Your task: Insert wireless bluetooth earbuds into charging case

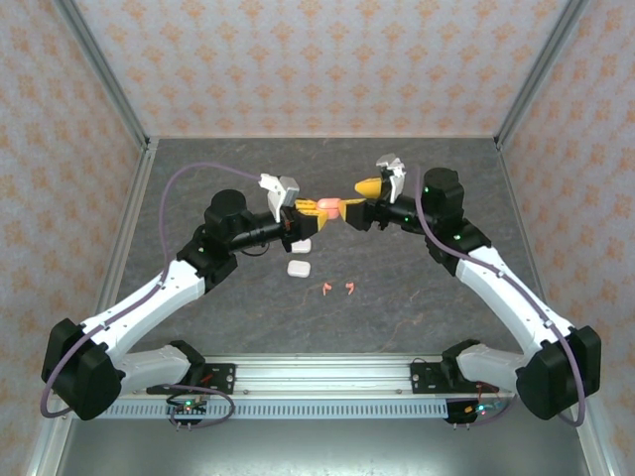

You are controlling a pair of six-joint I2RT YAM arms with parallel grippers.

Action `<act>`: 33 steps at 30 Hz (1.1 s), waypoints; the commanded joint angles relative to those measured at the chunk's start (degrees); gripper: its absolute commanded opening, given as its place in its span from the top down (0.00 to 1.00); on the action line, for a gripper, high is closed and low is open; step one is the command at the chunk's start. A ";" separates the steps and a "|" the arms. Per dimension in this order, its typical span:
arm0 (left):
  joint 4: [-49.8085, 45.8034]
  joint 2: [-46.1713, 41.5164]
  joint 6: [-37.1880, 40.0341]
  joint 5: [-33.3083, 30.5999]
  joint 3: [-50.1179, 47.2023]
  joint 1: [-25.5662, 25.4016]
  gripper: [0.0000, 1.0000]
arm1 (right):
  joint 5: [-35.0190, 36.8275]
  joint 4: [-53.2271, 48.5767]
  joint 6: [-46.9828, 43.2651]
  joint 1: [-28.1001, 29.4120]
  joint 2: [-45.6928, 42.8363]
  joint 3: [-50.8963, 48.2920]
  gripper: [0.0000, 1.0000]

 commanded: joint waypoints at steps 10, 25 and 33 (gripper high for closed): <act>1.42 -0.12 1.68 2.65 0.38 -0.62 0.95 | 2.38 -2.15 1.23 -0.33 4.08 5.59 0.19; -4.06 -3.06 6.08 -1.62 -0.05 -0.64 0.99 | 11.42 -14.40 3.46 -1.23 -7.67 2.44 0.19; -6.49 -8.26 7.98 -9.60 -2.47 -0.61 0.99 | 15.33 -27.33 6.45 -0.16 -9.22 -4.75 0.33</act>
